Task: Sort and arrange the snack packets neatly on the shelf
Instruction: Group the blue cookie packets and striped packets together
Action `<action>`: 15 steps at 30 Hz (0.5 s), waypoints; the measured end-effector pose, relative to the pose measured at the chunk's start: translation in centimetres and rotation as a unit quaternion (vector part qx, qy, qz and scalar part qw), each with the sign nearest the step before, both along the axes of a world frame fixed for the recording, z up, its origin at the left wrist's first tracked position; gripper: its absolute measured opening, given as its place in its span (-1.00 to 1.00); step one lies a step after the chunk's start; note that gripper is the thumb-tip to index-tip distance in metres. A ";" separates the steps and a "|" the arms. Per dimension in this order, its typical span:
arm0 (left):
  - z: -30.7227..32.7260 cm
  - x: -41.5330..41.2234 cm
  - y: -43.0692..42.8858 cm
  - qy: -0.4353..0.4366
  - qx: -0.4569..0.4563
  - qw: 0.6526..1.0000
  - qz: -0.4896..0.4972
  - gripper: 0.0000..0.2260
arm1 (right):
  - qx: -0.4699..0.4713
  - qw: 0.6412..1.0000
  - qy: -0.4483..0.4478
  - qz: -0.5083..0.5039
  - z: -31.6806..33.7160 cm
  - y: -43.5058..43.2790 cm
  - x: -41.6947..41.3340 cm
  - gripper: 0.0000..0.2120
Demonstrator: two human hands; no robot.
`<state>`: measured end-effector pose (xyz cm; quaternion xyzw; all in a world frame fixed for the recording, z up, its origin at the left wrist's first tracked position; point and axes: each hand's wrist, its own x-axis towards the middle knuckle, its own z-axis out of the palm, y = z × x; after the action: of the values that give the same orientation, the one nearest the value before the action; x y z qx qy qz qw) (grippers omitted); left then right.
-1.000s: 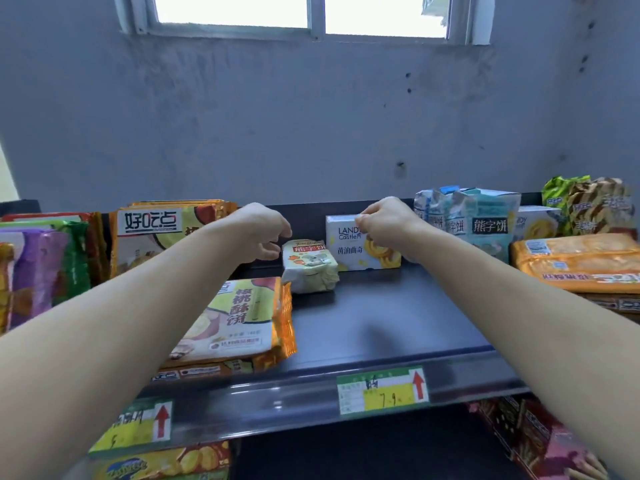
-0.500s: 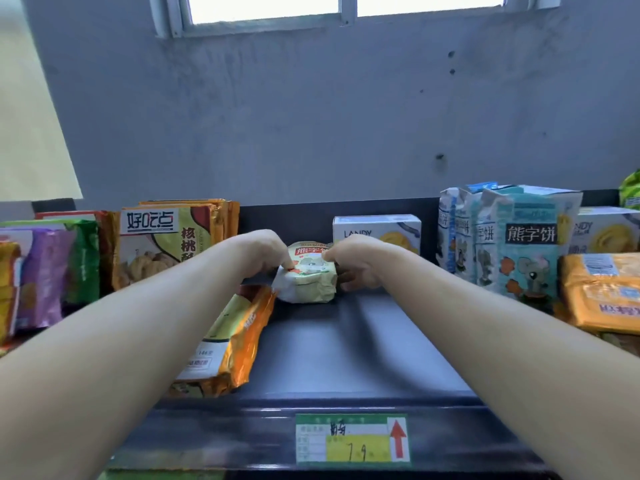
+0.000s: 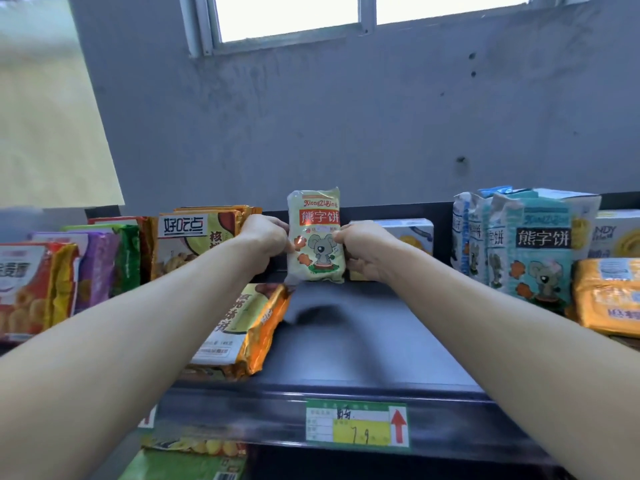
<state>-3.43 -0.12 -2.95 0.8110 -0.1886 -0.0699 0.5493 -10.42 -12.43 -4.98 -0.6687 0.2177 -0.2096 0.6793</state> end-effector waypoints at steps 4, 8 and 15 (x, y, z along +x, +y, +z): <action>0.8 -0.9 0.6 -0.015 -0.071 0.997 -0.024 -0.75 | -0.035 0.998 -0.057 -0.020 1.0 0.6 -1.6 -0.86; 1.3 -2.5 0.5 -0.017 -0.130 0.989 -0.066 -0.79 | -0.080 0.992 -0.084 -0.054 1.4 1.0 -4.0 -0.90; 2.1 -6.2 -0.2 0.015 -0.218 0.962 -0.162 -0.81 | -0.110 0.979 -0.108 -0.135 2.6 1.4 -8.9 -0.86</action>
<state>-9.60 -0.31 -0.80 0.6289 -0.3201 -0.1272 0.6971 -19.34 -11.07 -2.33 -0.6771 0.2071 -0.3930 0.5867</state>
